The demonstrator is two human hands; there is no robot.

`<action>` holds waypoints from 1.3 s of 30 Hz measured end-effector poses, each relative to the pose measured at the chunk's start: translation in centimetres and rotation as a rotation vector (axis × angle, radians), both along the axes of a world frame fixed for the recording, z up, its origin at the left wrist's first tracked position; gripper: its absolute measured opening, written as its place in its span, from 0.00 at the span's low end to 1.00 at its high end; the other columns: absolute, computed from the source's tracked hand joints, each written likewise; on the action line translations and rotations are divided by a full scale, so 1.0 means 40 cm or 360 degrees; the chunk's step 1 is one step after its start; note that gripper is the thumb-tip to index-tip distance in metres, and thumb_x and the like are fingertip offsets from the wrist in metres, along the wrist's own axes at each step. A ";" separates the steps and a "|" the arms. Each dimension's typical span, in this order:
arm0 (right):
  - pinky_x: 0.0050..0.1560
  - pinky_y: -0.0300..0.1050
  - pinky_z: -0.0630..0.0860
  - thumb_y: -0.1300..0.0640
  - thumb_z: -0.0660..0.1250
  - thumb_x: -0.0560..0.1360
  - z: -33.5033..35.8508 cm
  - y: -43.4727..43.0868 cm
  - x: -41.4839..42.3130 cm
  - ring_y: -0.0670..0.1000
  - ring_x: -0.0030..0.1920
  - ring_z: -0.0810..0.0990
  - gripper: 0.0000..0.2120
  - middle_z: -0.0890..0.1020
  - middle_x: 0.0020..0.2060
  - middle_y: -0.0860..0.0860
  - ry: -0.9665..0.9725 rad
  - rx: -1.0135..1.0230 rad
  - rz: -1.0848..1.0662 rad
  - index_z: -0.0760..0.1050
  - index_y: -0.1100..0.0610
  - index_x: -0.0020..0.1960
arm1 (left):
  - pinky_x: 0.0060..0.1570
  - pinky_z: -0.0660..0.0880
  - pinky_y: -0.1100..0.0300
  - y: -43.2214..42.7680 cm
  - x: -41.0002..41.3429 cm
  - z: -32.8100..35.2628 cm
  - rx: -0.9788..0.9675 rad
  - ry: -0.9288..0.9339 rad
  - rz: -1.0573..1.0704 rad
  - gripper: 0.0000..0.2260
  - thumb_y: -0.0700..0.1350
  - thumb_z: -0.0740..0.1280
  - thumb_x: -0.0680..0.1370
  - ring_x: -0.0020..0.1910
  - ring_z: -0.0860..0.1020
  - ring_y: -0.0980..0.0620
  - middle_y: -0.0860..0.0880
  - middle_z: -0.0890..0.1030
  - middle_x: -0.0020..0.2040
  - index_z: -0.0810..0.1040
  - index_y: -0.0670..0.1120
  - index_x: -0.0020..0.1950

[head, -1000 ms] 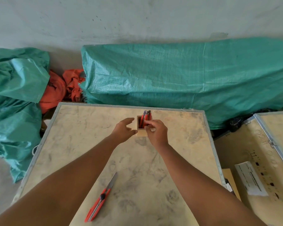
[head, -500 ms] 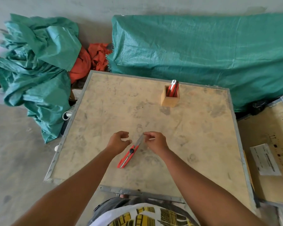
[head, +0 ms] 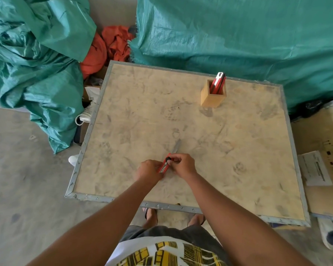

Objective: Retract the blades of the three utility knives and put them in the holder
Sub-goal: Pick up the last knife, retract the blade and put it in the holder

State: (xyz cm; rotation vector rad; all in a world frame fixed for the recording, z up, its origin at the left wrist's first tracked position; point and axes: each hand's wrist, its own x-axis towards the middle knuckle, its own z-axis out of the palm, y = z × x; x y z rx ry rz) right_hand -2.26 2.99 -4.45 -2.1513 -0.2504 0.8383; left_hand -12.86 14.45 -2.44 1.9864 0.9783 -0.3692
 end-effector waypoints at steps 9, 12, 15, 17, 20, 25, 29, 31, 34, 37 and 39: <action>0.44 0.44 0.84 0.64 0.74 0.75 0.037 -0.010 0.037 0.50 0.49 0.86 0.11 0.87 0.54 0.53 0.0264 0.0197 -0.0204 0.84 0.57 0.57 | 0.39 0.79 0.58 -0.034 0.019 0.055 0.0073 -0.0166 0.0069 0.17 0.53 0.74 0.68 0.42 0.83 0.52 0.54 0.86 0.48 0.85 0.57 0.56; 0.42 0.40 0.83 0.65 0.73 0.76 0.108 -0.026 0.092 0.50 0.48 0.86 0.10 0.87 0.49 0.51 0.0313 0.0351 -0.0197 0.85 0.55 0.55 | 0.35 0.79 0.62 -0.037 0.053 0.106 -0.0121 -0.0318 0.0241 0.13 0.52 0.75 0.71 0.37 0.84 0.53 0.53 0.87 0.43 0.85 0.55 0.55; 0.44 0.39 0.84 0.65 0.73 0.76 0.197 -0.054 0.152 0.47 0.46 0.86 0.10 0.87 0.45 0.48 0.0318 0.0455 -0.0102 0.84 0.55 0.55 | 0.42 0.85 0.51 -0.033 0.097 0.171 -0.0510 -0.0472 0.0440 0.12 0.45 0.76 0.73 0.40 0.87 0.49 0.48 0.88 0.47 0.86 0.50 0.56; 0.46 0.40 0.85 0.65 0.73 0.76 0.251 -0.077 0.189 0.46 0.46 0.86 0.11 0.87 0.46 0.48 0.0303 0.0528 -0.0052 0.84 0.56 0.56 | 0.44 0.85 0.46 -0.035 0.124 0.216 -0.0717 -0.0595 0.0485 0.12 0.38 0.73 0.75 0.45 0.87 0.46 0.47 0.87 0.49 0.86 0.48 0.57; 0.46 0.40 0.85 0.65 0.74 0.75 0.321 -0.107 0.236 0.46 0.47 0.87 0.11 0.87 0.48 0.49 0.0240 0.0631 -0.0002 0.85 0.53 0.55 | 0.44 0.84 0.45 -0.047 0.166 0.279 -0.0896 -0.0727 0.0464 0.17 0.34 0.72 0.76 0.47 0.86 0.48 0.48 0.87 0.50 0.83 0.47 0.63; 0.45 0.40 0.84 0.64 0.73 0.76 0.395 -0.147 0.300 0.46 0.49 0.87 0.13 0.87 0.52 0.48 0.0130 0.0743 0.0050 0.85 0.51 0.56 | 0.47 0.84 0.47 -0.080 0.227 0.338 -0.0962 -0.0831 0.0235 0.21 0.32 0.71 0.76 0.51 0.86 0.44 0.47 0.86 0.55 0.81 0.50 0.66; 0.45 0.39 0.84 0.63 0.73 0.76 0.425 -0.170 0.332 0.44 0.48 0.87 0.12 0.87 0.50 0.45 0.0029 0.0769 0.0078 0.85 0.52 0.58 | 0.45 0.84 0.47 -0.104 0.265 0.356 -0.0852 -0.0923 0.0184 0.23 0.30 0.70 0.76 0.48 0.86 0.43 0.45 0.86 0.56 0.79 0.48 0.68; 0.46 0.41 0.85 0.62 0.73 0.76 0.434 -0.176 0.347 0.46 0.49 0.87 0.12 0.87 0.52 0.46 -0.0054 0.0748 0.0092 0.85 0.51 0.58 | 0.42 0.84 0.49 -0.113 0.285 0.361 -0.0803 -0.0960 0.0204 0.23 0.29 0.69 0.76 0.44 0.86 0.46 0.45 0.86 0.55 0.78 0.46 0.69; 0.47 0.42 0.85 0.61 0.74 0.75 0.441 -0.186 0.367 0.49 0.52 0.86 0.12 0.87 0.54 0.49 -0.0176 0.0694 0.0143 0.85 0.53 0.59 | 0.40 0.84 0.52 -0.120 0.307 0.369 -0.0810 -0.0988 0.0230 0.22 0.29 0.69 0.76 0.45 0.87 0.48 0.46 0.87 0.52 0.78 0.45 0.68; 0.53 0.46 0.85 0.60 0.75 0.75 0.440 -0.199 0.378 0.49 0.53 0.85 0.12 0.87 0.55 0.49 -0.0251 0.0643 0.0210 0.85 0.54 0.58 | 0.41 0.84 0.49 -0.115 0.321 0.369 -0.0812 -0.0997 0.0244 0.21 0.29 0.68 0.77 0.50 0.86 0.46 0.46 0.88 0.52 0.78 0.44 0.68; 0.55 0.48 0.84 0.60 0.75 0.75 0.440 -0.201 0.378 0.48 0.54 0.85 0.12 0.87 0.55 0.49 -0.0276 0.0617 0.0267 0.85 0.54 0.58 | 0.43 0.84 0.47 -0.110 0.327 0.367 -0.0815 -0.1003 0.0285 0.21 0.28 0.68 0.77 0.52 0.86 0.44 0.45 0.87 0.53 0.79 0.42 0.68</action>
